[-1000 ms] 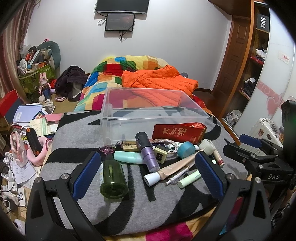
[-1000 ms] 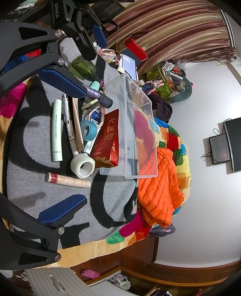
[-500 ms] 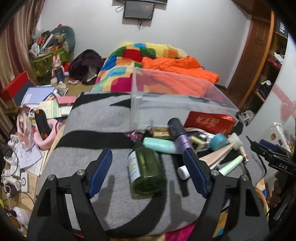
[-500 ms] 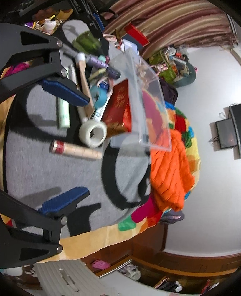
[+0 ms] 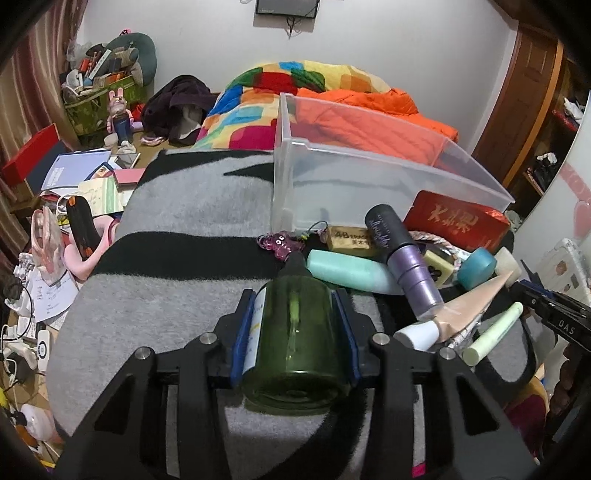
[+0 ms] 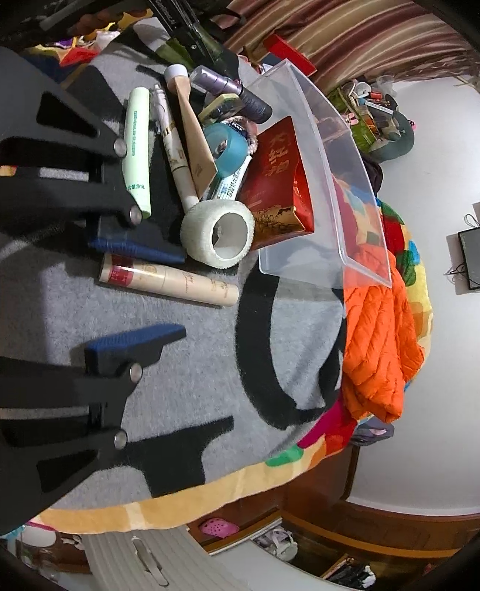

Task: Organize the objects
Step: 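Drop green bottle from left tool while right tool drops lipstick tube into box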

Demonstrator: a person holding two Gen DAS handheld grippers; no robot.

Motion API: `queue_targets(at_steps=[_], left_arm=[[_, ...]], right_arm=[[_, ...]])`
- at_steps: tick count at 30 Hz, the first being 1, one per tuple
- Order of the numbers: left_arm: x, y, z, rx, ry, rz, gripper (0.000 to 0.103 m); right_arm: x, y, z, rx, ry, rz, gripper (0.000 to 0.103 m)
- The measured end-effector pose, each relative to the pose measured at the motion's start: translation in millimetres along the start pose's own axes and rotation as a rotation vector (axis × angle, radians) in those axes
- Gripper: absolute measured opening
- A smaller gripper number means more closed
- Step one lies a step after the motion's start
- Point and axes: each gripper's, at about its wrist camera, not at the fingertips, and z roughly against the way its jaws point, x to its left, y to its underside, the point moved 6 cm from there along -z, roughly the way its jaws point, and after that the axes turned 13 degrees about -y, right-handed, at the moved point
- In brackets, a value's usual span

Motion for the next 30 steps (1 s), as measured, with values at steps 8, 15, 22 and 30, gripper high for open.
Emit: queue_targets(at_steps=[8, 15, 22, 30], left_arm=[[2, 0, 21, -0.027, 0.009, -0.004, 0.041], [6, -21, 51, -0.094, 0.009, 0.005, 0.041], [2, -59, 63, -0.146, 0.042, 0.007, 0.041], [-17, -99, 59, -0.176, 0.07, -0.028, 0.041]], right_arm=[[-9, -2, 13, -0.036, -0.008, -0.03, 0.014], [-4, -24, 40, -0.117, -0.015, -0.008, 0.014], [14, -63, 60, -0.21, -0.032, 0.069, 0.014], [43, -106, 54, -0.252, -0.1, 0.136, 0.014]])
